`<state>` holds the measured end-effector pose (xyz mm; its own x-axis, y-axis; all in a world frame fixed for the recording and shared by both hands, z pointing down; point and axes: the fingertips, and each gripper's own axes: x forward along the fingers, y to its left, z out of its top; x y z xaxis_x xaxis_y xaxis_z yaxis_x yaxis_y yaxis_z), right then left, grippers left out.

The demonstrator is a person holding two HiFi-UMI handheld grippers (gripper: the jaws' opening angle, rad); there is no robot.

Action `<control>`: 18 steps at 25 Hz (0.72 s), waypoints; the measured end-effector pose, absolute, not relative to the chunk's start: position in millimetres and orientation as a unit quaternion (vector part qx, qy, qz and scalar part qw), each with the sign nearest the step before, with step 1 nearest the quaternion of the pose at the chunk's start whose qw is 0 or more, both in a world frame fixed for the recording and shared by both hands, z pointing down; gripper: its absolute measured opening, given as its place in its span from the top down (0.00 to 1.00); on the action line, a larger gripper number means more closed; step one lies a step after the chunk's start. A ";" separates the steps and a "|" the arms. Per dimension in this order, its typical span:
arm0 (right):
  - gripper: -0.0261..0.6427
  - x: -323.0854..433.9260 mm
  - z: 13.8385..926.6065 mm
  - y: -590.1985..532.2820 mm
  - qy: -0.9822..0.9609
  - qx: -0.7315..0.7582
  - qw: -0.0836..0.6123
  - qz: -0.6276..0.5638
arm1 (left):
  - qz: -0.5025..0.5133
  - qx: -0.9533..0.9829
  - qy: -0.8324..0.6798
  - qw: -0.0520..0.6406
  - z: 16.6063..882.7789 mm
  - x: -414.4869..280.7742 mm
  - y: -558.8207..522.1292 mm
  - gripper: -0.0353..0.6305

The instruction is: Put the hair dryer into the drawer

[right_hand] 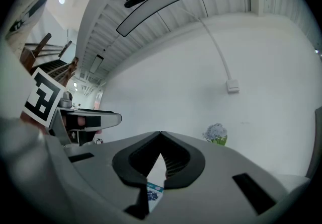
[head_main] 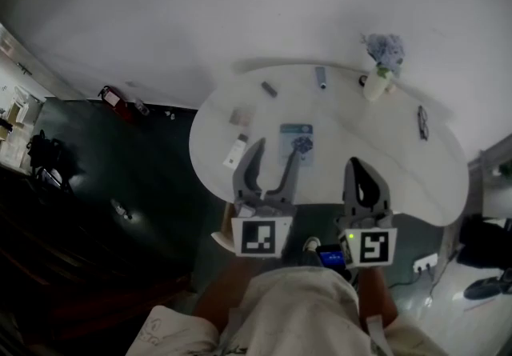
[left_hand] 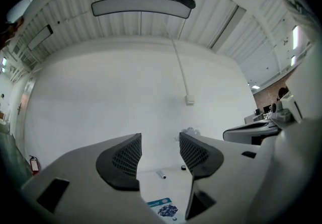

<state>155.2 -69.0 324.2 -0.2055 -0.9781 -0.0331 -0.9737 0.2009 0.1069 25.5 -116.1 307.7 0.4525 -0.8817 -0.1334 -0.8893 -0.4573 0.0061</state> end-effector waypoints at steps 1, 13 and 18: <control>0.95 156.9 323.8 -68.3 -0.773 0.632 0.021 -0.052 | 0.057 -0.853 0.517 0.030 308.4 27.7 -116.2 0.58; 0.95 159.9 324.3 -72.3 -0.770 0.636 0.017 -0.055 | 0.040 -0.850 0.524 0.039 313.3 34.1 -124.6 0.81; 0.95 157.0 324.4 -78.6 -0.771 0.634 0.018 -0.052 | 0.040 -0.851 0.521 0.043 313.8 35.4 -125.7 0.94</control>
